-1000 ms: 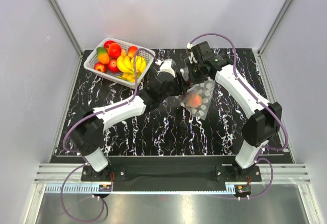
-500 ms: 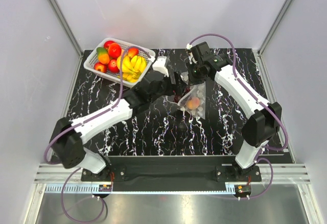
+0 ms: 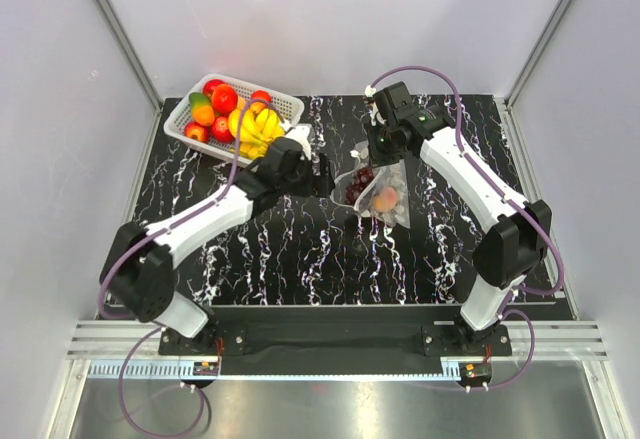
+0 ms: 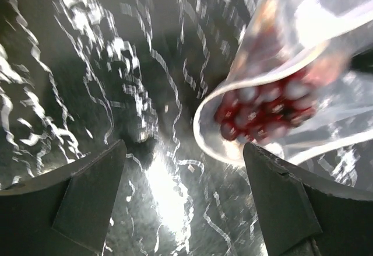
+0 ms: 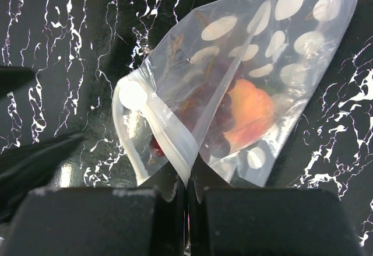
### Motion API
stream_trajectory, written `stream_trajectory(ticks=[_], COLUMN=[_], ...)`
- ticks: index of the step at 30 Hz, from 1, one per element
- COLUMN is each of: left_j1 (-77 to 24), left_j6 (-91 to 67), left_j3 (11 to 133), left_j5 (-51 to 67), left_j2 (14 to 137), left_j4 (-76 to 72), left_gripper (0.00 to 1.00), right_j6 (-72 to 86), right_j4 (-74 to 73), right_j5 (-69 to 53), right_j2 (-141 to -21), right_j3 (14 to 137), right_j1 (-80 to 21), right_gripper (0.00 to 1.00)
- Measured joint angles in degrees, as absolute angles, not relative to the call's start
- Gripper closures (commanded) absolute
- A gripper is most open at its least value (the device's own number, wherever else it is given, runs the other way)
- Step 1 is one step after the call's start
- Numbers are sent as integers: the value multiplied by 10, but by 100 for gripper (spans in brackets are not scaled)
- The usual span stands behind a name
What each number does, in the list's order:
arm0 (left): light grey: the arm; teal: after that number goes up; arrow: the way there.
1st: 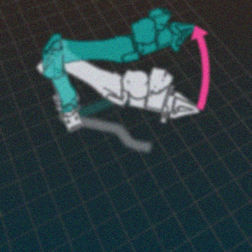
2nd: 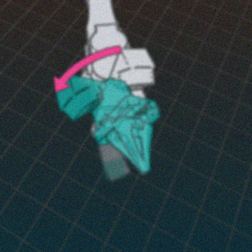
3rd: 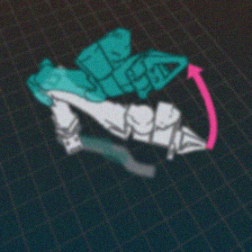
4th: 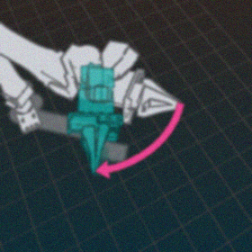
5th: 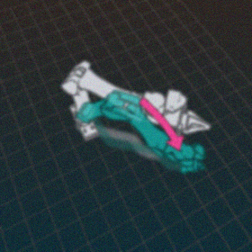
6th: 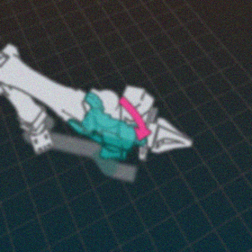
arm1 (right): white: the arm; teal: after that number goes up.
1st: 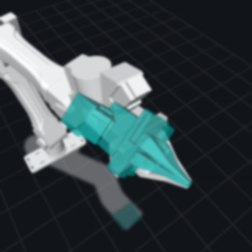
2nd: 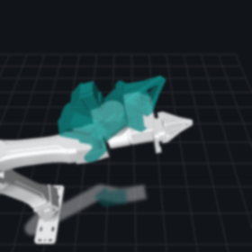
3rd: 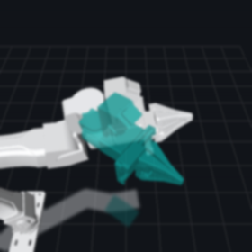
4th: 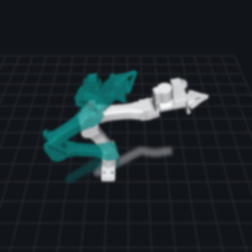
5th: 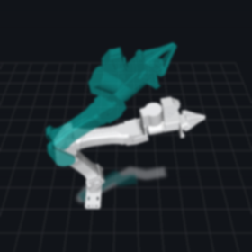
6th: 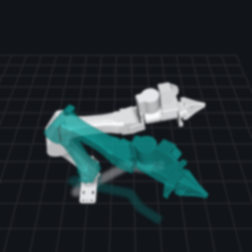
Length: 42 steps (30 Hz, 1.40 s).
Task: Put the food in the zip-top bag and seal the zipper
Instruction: Place the fake fruit in the zipper food storage bag, then adjust the zipper food storage bag at the center of the board.
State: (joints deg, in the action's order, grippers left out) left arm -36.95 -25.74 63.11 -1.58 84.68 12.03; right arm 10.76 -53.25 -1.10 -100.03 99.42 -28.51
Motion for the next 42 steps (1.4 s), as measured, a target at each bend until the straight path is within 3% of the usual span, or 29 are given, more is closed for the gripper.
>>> stream_trajectory(ticks=[4, 9, 14, 18, 22, 23, 24, 34, 42], left_j1=[-371, -372, -372, -372, -372, -372, -371, -373, -386], left_j6=[-255, -256, -262, -273, -280, -283, -283, -249, -238], left_j3=[631, 632, 649, 672, 683, 686, 690, 771, 852], left_j5=[28, 57, 72, 83, 88, 90, 92, 90, 124], left_j2=[902, 938, 971, 1000, 1016, 1021, 1025, 995, 863], left_j4=[124, 122, 112, 97, 83, 80, 77, 185, 224], left_gripper=[14, 32, 33, 41, 70, 90, 100, 100, 100], right_j6=[108, 108, 109, 112, 113, 114, 114, 113, 118], right_j4=[-533, -533, -533, -533, -534, -534, -535, -578, -591], right_j5=[-11, -12, -11, -12, -12, -12, -12, 54, 61], right_j2=[-1000, -1000, -1000, -1000, -1000, -1000, -1000, -1000, -1001], right_j3=[994, 994, 994, 994, 994, 994, 994, 999, 996], right_j1=[-285, -285, -285, -285, -285, -285, -285, -284, -283], right_gripper=[100, 100, 100, 100, 100, 100, 100, 100, 100])
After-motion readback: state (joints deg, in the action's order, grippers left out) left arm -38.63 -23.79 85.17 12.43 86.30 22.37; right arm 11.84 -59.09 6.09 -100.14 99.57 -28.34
